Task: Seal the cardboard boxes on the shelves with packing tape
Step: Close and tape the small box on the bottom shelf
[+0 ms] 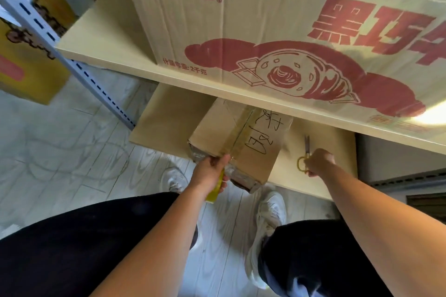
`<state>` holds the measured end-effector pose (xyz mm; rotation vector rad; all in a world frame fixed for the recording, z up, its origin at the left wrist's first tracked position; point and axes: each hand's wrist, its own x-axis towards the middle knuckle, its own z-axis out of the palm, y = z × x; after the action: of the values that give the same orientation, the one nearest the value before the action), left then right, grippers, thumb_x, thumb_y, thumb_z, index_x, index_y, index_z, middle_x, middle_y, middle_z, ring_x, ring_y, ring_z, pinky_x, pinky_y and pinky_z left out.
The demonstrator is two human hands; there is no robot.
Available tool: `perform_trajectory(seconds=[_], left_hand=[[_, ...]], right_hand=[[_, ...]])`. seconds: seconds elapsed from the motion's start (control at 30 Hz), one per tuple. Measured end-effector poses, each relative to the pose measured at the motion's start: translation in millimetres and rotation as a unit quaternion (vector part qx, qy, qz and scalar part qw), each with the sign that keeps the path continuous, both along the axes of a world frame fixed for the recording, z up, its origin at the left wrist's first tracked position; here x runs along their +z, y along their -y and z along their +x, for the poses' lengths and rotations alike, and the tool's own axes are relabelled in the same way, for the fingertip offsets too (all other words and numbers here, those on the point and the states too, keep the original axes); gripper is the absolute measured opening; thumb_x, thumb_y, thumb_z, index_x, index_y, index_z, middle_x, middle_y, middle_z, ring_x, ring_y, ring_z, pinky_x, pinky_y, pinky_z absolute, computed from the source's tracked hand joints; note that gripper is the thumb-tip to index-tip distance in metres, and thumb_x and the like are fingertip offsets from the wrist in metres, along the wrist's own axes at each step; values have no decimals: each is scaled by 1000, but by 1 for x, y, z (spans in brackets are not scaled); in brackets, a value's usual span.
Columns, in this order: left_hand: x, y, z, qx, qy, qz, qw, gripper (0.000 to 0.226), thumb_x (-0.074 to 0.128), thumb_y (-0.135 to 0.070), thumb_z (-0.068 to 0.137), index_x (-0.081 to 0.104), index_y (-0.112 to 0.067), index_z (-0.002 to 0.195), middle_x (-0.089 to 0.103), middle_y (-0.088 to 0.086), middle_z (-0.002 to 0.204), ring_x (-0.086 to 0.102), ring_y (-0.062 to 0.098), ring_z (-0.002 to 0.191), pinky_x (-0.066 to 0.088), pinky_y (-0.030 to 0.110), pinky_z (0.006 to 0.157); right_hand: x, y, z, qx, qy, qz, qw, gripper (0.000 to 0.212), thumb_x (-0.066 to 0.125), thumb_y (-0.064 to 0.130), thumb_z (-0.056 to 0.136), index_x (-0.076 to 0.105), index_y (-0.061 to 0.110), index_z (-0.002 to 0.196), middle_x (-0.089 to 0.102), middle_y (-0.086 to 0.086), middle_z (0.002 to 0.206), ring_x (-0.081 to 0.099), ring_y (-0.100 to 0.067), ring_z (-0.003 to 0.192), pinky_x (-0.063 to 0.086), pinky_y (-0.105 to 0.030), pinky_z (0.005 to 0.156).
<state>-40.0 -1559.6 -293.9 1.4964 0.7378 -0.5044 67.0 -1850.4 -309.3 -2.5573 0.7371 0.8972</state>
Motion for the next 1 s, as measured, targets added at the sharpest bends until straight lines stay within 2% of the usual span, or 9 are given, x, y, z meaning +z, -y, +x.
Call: perform_trajectory(seconds=[0.1, 0.23, 0.33, 0.5, 0.6, 0.73, 0.83, 0.93, 1.0], left_hand=[[0, -11, -2, 30, 6, 60, 998, 46, 54, -58, 93, 59, -12, 99, 65, 9, 66, 59, 20, 49, 49, 29, 49], [8, -41, 3, 77, 5, 151, 985, 47, 56, -62, 90, 53, -15, 93, 65, 5, 69, 60, 15, 46, 50, 26, 47], [12, -58, 9, 89, -11, 175, 980, 51, 65, -63, 83, 51, -15, 92, 67, 5, 76, 64, 13, 50, 55, 28, 52], [15, -65, 16, 69, -21, 240, 968, 51, 68, -63, 80, 47, -17, 89, 70, 7, 85, 67, 16, 54, 60, 38, 61], [22, -70, 18, 52, -41, 276, 959, 58, 68, -65, 79, 48, -13, 97, 70, 6, 81, 69, 18, 56, 60, 38, 60], [31, -72, 19, 34, -69, 262, 962, 65, 70, -64, 78, 48, -8, 104, 72, 9, 84, 63, 14, 48, 50, 27, 45], [41, -74, 16, 56, -70, 230, 969, 61, 72, -53, 84, 54, -1, 111, 71, 14, 89, 63, 16, 46, 50, 26, 42], [62, -80, 12, 61, -62, 259, 962, 40, 66, -40, 89, 54, -6, 107, 71, 13, 96, 68, 20, 54, 62, 38, 57], [78, -84, 11, 49, -37, 318, 946, 27, 59, -37, 89, 51, -13, 99, 68, 7, 89, 71, 23, 61, 63, 44, 67]], right_hand=[[-17, -2, 16, -146, 2, 115, 983, 18, 64, 10, 94, 60, -7, 95, 68, -11, 60, 62, -13, 40, 46, -23, 35], [-28, -4, 31, -190, 41, 169, 966, 24, 71, 4, 88, 52, -11, 86, 71, -22, 82, 69, -25, 53, 61, -40, 66], [-12, -10, 32, -216, 116, 163, 956, 21, 64, -5, 88, 44, -1, 82, 63, -22, 95, 63, -28, 66, 59, -44, 73], [10, -15, 23, -213, 215, 78, 950, 28, 57, 11, 94, 50, 8, 67, 67, -20, 90, 65, -34, 82, 56, -44, 81], [28, -35, 31, -227, 261, 155, 925, 23, 45, 29, 97, 58, 12, 88, 65, -14, 95, 62, -31, 87, 53, -45, 85], [48, -67, 41, -83, 159, 312, 933, 37, 58, 44, 93, 61, 14, 115, 62, -8, 114, 56, -28, 112, 42, -45, 104], [52, -82, 39, 80, 121, 205, 968, 58, 63, 48, 90, 56, 9, 132, 59, -16, 132, 54, -35, 123, 43, -46, 105], [60, -89, 22, 84, 151, 62, 983, 90, 64, 74, 66, 53, 15, 134, 62, -12, 126, 60, -34, 116, 53, -44, 95], [65, -93, 8, 74, 125, 14, 989, 86, 65, 72, 74, 56, 6, 129, 64, -16, 121, 62, -34, 112, 54, -42, 91]])
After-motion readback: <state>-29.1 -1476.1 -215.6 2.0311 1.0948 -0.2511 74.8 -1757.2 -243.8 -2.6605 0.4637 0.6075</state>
